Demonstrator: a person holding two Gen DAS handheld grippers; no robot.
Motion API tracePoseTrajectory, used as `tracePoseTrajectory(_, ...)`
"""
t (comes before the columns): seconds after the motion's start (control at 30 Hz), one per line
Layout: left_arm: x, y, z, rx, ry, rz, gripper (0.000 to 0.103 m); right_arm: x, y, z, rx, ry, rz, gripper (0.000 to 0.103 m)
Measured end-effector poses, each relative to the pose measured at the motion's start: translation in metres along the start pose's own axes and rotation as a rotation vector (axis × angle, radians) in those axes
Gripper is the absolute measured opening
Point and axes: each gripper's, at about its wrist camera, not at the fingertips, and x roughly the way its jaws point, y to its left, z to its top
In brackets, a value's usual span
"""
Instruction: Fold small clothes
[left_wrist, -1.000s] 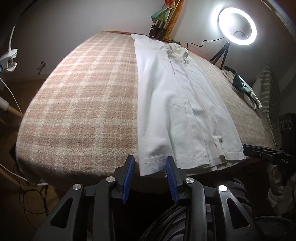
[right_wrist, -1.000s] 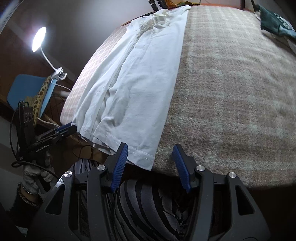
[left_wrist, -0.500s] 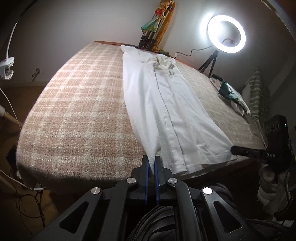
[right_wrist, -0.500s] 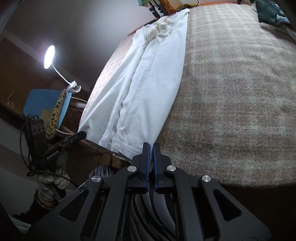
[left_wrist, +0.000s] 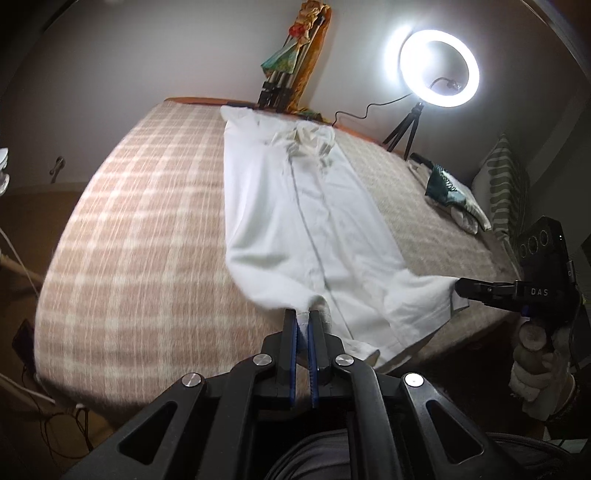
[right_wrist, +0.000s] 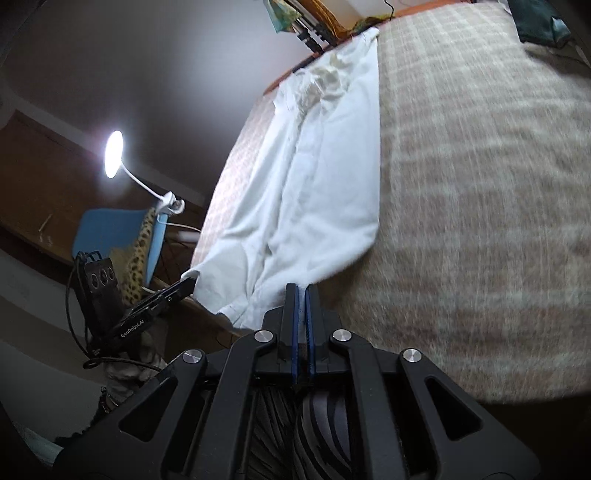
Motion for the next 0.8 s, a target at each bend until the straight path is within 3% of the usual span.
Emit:
tracePoseTrajectory(0.4, 0.046, 0.021, 0.083, 0.013, -0.024, 0.052, 0.002, 0.024, -0.003, 0.09, 0.003, -0.059, -0.056, 0.005)
tracePoseTrajectory(0.73, 0.103, 0.054, 0.114, -0.004, 0.004, 0.103, 0.003, 0.065, -0.026, 0.144, 0.035, -0.044, -0.145, 0.005)
tracePoseTrajectory(0.77, 0.105, 0.055, 0.116, -0.004, 0.006, 0.107, 0.007, 0.068, -0.029, 0.146, 0.043, -0.039, -0.151, 0.005)
tracePoseTrajectory(0.8, 0.108, 0.057, 0.118, -0.007, 0.008, 0.119, 0.028, 0.071, -0.033, 0.148, 0.052, -0.032, -0.15, 0.005)
